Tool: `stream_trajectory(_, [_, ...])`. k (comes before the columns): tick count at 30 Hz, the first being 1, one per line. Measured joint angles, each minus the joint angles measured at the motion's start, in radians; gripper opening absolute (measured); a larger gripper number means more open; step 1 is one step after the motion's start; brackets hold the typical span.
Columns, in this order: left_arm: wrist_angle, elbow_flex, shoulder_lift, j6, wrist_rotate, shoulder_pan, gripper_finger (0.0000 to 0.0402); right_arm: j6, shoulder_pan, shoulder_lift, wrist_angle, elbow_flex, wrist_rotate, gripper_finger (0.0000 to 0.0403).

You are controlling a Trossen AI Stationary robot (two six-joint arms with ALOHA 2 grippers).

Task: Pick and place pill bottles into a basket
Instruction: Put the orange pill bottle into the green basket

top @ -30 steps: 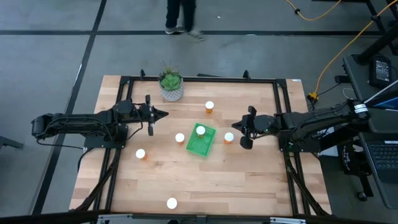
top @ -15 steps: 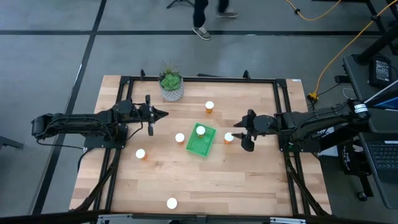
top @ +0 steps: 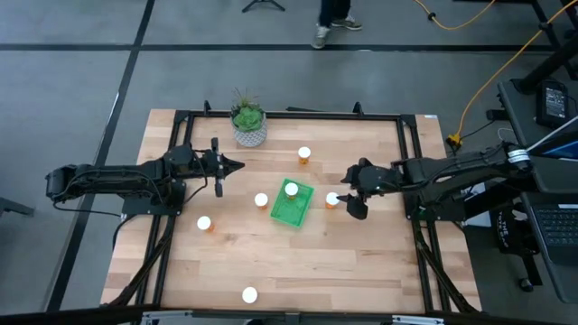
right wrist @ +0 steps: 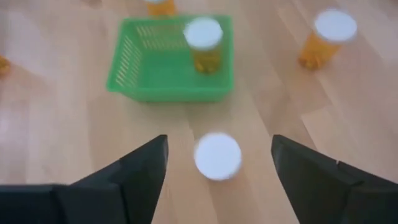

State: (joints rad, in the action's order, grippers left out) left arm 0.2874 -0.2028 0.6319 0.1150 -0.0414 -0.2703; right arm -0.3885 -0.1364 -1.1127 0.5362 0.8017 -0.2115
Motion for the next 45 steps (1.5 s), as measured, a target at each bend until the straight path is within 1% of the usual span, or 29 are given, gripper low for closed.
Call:
stream_trajectory(4, [0.000,0.000,0.000,0.001,0.000,0.000,0.0006,-0.041,0.000,-0.086,0.094,0.038,-0.013,0.0285])
stream_trajectory(8, [0.000,0.000,0.000,0.002,0.000,0.000,0.0006,-0.105,0.000,-0.148,0.113,0.045,-0.008,0.0284])
stream_trajectory(17, [0.000,0.000,0.000,0.003,0.000,0.000,0.0006,-0.082,0.000,-0.256,0.112,0.044,-0.004,0.0284])
stream_trajectory(20, [-0.001,0.000,0.000,0.003,0.000,0.000,0.0006,-0.079,-0.008,-0.276,0.106,0.044,-0.004,0.0284])
stream_trajectory(27, [-0.024,0.000,0.000,0.003,0.000,0.000,0.0006,-0.078,-0.065,-0.312,0.055,0.043,-0.004,0.0284])
stream_trajectory(29, [-0.025,0.000,0.000,0.003,0.000,0.000,0.0006,-0.092,-0.072,-0.321,0.042,0.043,-0.018,0.0284])
stream_trajectory(34, [-0.025,0.000,0.000,0.003,0.000,0.000,0.0006,-0.105,-0.074,-0.342,0.037,0.043,-0.062,0.0284])
stream_trajectory(41, [-0.026,0.000,0.000,0.003,-0.001,0.000,0.0006,-0.104,-0.074,-0.346,0.037,0.043,-0.066,0.0284])
stream_trajectory(45, [-0.026,0.000,0.000,0.003,-0.001,0.000,0.0006,-0.105,-0.074,-0.346,0.035,0.043,-0.095,0.0284])
